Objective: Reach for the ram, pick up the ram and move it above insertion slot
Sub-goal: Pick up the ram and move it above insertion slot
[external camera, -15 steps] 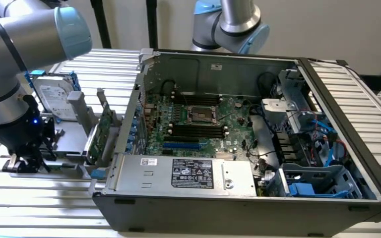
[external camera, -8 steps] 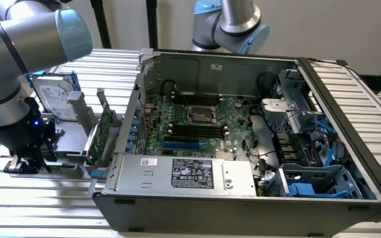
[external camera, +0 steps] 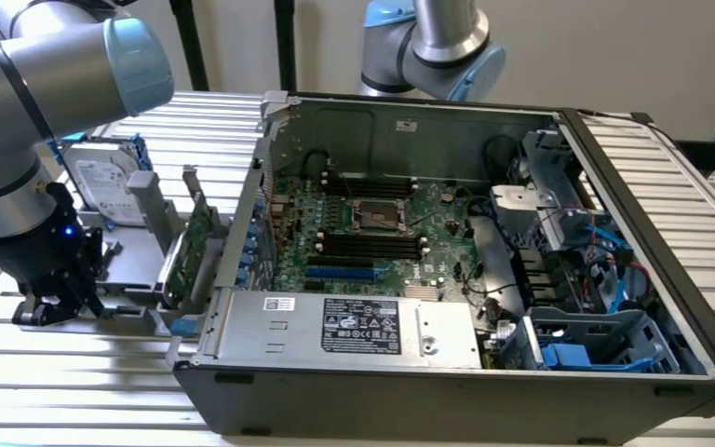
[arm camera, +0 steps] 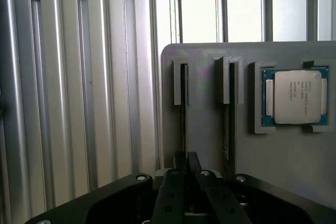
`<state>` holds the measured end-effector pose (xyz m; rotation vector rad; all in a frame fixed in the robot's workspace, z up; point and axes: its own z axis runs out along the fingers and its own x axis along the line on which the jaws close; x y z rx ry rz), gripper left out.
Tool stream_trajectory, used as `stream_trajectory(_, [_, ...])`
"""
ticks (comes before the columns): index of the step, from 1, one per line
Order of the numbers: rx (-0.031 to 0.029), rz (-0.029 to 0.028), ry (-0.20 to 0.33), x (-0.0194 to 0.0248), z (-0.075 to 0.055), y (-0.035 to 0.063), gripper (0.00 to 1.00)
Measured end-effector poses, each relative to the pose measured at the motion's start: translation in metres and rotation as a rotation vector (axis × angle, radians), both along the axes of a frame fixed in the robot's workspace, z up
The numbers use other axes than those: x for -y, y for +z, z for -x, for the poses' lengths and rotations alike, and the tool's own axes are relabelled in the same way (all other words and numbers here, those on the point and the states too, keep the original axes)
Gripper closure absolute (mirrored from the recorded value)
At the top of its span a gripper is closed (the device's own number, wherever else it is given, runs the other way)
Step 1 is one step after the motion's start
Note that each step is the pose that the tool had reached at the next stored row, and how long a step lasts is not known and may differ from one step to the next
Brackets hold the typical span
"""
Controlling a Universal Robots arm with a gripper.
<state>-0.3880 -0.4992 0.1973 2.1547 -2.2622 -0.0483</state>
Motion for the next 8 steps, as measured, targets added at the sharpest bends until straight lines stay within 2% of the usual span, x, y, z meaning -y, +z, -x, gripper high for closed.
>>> stream_trajectory(8, [0.0,-0.0001,0.0,0.0,0.0,0.0,0.87])
